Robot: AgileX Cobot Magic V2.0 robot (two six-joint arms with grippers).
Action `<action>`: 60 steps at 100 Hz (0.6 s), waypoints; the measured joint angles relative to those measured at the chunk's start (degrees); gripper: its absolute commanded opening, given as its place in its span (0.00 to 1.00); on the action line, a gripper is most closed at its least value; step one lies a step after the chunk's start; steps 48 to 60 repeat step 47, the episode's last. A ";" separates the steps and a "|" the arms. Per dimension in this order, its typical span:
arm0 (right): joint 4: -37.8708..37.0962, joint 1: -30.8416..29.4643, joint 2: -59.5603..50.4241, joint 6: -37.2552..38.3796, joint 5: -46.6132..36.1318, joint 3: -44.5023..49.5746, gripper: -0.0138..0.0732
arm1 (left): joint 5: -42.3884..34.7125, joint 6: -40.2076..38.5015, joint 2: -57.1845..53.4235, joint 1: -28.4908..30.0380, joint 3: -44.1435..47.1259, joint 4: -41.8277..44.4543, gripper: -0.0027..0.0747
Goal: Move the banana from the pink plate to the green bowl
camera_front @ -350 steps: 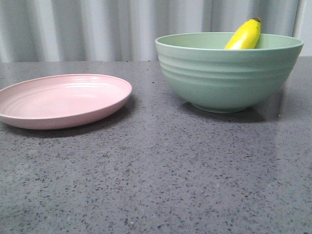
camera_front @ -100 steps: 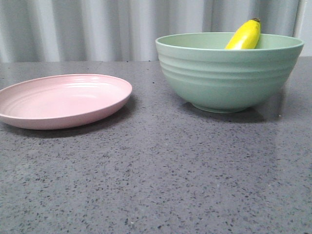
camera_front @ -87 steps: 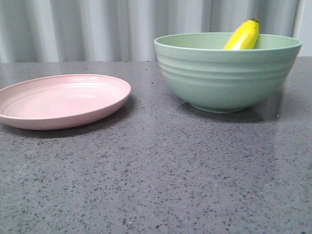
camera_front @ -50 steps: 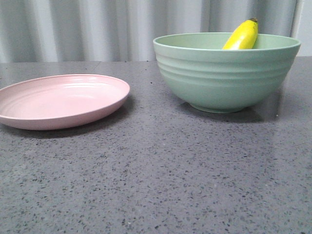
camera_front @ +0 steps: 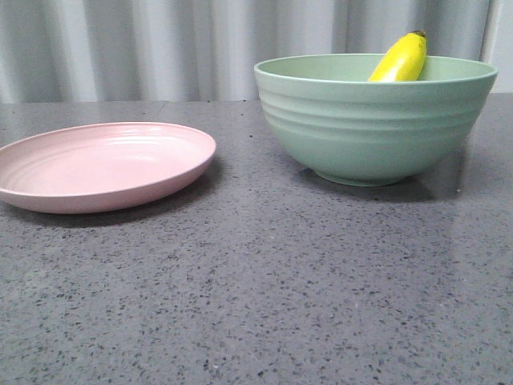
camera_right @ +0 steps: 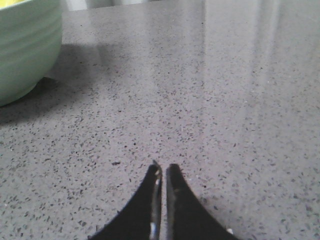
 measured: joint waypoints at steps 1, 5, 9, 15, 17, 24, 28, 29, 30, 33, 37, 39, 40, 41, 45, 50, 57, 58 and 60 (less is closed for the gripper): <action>0.00 0.00 0.00 -0.12 0.00 0.00 0.07 | 0.00 0.00 0.00 0.00 0.00 0.00 0.01; 0.00 0.00 0.00 -0.37 0.00 0.00 0.07 | 0.00 0.00 0.00 0.00 0.00 0.00 0.01; 0.00 0.00 0.00 -0.48 0.00 0.00 0.07 | 0.00 0.00 0.00 0.00 0.00 0.00 0.01; 0.00 0.00 0.00 -0.50 0.00 0.00 0.07 | 0.00 0.00 0.00 0.00 0.00 0.00 0.01; 0.00 0.00 0.00 -0.60 0.00 0.00 0.07 | 0.00 0.00 0.00 0.00 0.00 0.00 0.01; 0.00 0.00 0.00 -0.60 0.00 0.00 0.07 | 0.00 0.00 0.00 0.00 0.00 0.00 0.01; 0.00 0.00 0.00 -0.60 0.00 0.00 0.07 | 0.00 0.00 0.00 0.00 0.00 0.00 0.01; 0.00 0.00 0.00 -0.60 0.00 0.00 0.07 | 0.00 0.00 0.00 0.00 0.00 0.00 0.01; 0.00 0.00 0.00 -0.60 0.00 0.00 0.07 | 0.00 0.00 0.00 0.00 0.00 0.00 0.01; 0.00 0.00 0.00 -0.60 0.00 0.00 0.07 | 0.00 0.00 0.00 0.00 0.00 0.00 0.01; 0.00 0.00 0.00 -0.60 0.00 0.00 0.07 | 0.00 0.00 0.00 0.00 0.00 0.00 0.01; 0.00 0.00 0.00 -0.60 0.00 0.00 0.07 | 0.00 0.00 0.00 0.00 0.00 0.00 0.01; 0.00 0.00 0.00 -0.60 0.00 0.00 0.07 | 0.00 0.00 0.00 0.00 0.00 0.00 0.01; 0.00 0.00 0.00 -0.60 0.00 0.00 0.07 | 0.00 0.00 0.00 0.00 0.00 0.00 0.01; 0.00 0.00 0.00 -0.60 0.00 0.00 0.07 | 0.00 0.00 0.00 0.00 0.00 0.00 0.01; 0.00 0.00 0.00 -0.60 0.00 0.00 0.07 | 0.00 0.00 0.00 0.00 0.00 0.00 0.01; 0.00 0.00 0.00 -0.60 0.00 0.00 0.07 | 0.00 0.00 0.00 0.00 0.00 0.00 0.01; 0.00 0.00 0.00 -0.60 0.00 0.00 0.07 | 0.00 0.00 0.00 0.00 0.00 0.00 0.01; 0.00 0.00 0.00 -0.60 0.00 0.00 0.07 | 0.00 0.00 0.00 0.00 0.00 0.00 0.01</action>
